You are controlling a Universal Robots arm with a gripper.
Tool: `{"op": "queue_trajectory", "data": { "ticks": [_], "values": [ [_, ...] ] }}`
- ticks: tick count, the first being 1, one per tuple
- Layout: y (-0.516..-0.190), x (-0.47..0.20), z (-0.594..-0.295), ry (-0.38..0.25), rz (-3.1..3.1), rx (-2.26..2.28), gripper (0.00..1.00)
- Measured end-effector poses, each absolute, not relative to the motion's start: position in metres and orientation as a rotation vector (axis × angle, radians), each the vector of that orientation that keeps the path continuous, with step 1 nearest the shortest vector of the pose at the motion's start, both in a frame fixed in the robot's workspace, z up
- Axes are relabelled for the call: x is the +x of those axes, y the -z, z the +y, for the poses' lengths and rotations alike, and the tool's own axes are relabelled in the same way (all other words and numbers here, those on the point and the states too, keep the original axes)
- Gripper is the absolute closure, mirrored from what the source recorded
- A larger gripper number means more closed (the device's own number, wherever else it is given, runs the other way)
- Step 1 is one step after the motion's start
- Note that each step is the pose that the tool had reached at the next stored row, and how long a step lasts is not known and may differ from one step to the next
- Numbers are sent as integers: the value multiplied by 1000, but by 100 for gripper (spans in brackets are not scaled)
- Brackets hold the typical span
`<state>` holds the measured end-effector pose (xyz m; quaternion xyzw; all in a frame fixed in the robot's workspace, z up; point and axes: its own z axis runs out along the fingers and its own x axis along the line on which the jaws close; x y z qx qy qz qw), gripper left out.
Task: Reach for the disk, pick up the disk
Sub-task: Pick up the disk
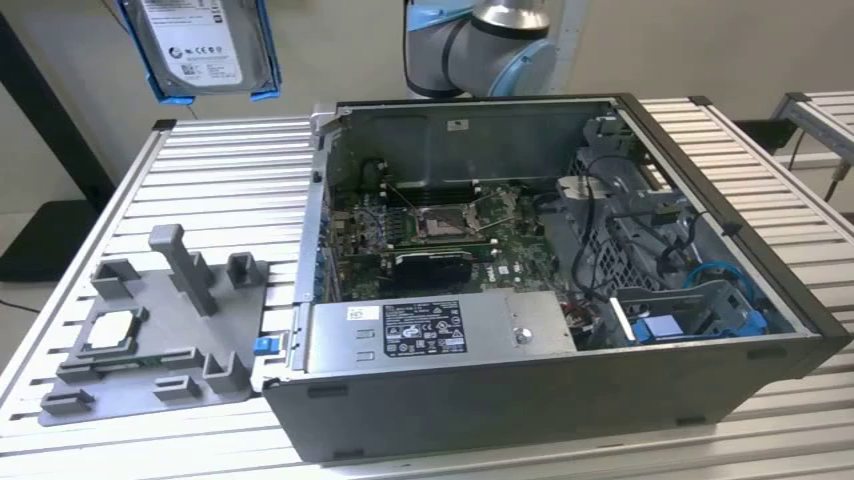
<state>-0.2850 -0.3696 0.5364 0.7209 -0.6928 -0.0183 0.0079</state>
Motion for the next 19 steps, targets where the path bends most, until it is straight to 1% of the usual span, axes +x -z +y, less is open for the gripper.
{"op": "queue_trajectory", "data": {
  "ticks": [19],
  "values": [
    [-519, -205, -370, 57, -2166, 2253, 100]
  ]
}}
